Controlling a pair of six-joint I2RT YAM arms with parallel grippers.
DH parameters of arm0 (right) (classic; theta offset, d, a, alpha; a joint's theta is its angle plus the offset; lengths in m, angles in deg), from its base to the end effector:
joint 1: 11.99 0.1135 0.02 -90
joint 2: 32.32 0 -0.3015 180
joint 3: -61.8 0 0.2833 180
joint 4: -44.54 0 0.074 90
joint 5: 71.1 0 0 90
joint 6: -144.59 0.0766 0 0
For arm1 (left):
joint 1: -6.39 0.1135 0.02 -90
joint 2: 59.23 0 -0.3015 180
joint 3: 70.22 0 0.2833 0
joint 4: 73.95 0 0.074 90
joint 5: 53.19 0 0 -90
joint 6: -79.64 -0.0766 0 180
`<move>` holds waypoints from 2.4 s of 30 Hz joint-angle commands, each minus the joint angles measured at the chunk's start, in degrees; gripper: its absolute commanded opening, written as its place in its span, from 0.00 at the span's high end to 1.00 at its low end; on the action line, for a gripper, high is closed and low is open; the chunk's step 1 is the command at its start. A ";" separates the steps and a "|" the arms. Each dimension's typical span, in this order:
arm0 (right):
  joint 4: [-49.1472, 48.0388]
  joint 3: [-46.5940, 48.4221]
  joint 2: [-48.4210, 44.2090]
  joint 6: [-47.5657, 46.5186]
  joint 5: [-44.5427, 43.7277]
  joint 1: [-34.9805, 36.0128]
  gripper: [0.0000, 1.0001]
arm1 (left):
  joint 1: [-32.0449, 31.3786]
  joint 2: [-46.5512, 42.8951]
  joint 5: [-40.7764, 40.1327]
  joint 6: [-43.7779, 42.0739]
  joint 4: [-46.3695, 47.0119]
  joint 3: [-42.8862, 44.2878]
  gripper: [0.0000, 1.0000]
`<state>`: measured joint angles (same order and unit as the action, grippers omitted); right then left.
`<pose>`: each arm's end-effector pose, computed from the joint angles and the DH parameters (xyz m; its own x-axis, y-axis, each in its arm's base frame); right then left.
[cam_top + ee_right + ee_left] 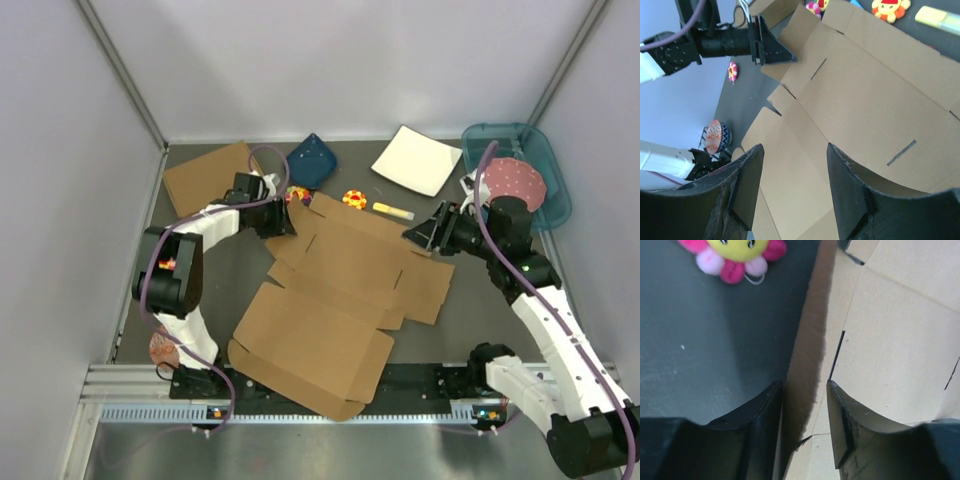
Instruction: Fold the paper box
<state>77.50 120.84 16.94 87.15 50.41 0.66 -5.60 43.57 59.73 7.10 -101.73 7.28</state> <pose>0.2161 0.0895 0.3352 -0.6765 0.3184 -0.6641 -0.3458 0.6588 0.6681 0.4142 -0.1185 0.1709 -0.8721 -0.0973 -0.4796 0.1662 0.8629 -0.4772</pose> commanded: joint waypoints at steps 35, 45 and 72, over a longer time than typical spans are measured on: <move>-2.00 5.76 -1.88 -18.32 -7.52 4.58 0.44 | -25.63 -41.55 -28.98 -2.59 75.21 -59.11 1.00; -14.13 5.85 1.37 -31.30 -8.30 9.49 0.37 | -27.56 -39.00 -28.80 -10.77 81.90 -60.26 1.00; -12.56 27.98 35.55 -40.29 0.31 12.14 0.11 | -31.96 -41.98 -39.18 -17.10 77.25 -59.65 1.00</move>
<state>68.23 145.06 50.05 47.50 46.91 11.65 -37.18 3.86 21.72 -8.88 -26.41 -52.85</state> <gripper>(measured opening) 0.897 0.037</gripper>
